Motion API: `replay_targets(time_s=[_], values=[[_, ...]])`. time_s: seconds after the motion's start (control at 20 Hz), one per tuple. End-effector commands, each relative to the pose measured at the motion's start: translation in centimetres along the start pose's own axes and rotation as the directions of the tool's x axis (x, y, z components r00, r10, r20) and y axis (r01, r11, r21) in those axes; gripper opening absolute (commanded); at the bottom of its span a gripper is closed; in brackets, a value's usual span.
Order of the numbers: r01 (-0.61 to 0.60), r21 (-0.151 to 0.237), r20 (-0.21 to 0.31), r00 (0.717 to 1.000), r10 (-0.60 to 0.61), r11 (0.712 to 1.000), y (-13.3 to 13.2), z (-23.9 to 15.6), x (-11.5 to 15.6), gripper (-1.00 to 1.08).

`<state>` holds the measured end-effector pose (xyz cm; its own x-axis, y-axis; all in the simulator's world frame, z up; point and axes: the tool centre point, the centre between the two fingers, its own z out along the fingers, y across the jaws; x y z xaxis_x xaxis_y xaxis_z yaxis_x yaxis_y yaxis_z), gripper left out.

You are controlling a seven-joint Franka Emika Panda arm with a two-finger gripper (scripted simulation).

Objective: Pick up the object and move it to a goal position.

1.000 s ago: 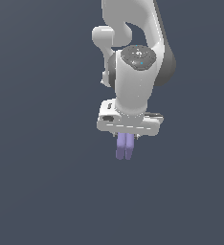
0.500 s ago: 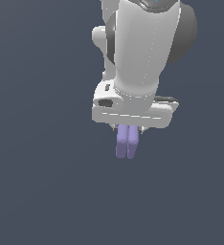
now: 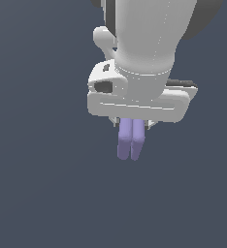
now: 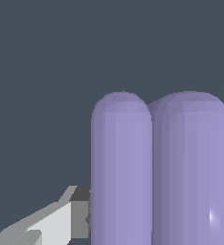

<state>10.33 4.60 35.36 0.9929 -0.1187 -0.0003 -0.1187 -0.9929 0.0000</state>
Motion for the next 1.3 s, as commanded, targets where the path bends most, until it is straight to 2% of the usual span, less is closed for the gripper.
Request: replay_targets(time_s=[0.0, 0.55, 1.25], values=[[0.0, 0.0, 0.0, 1.0, 0.0, 1.0, 0.0, -1.2, 0.4, -1.0], [0.0, 0.0, 0.0, 1.0, 0.0, 1.0, -0.1, -4.4, 1.8, -1.0], [0.0, 0.0, 0.0, 1.0, 0.0, 1.0, -0.1, -5.3, 2.2, -1.0]])
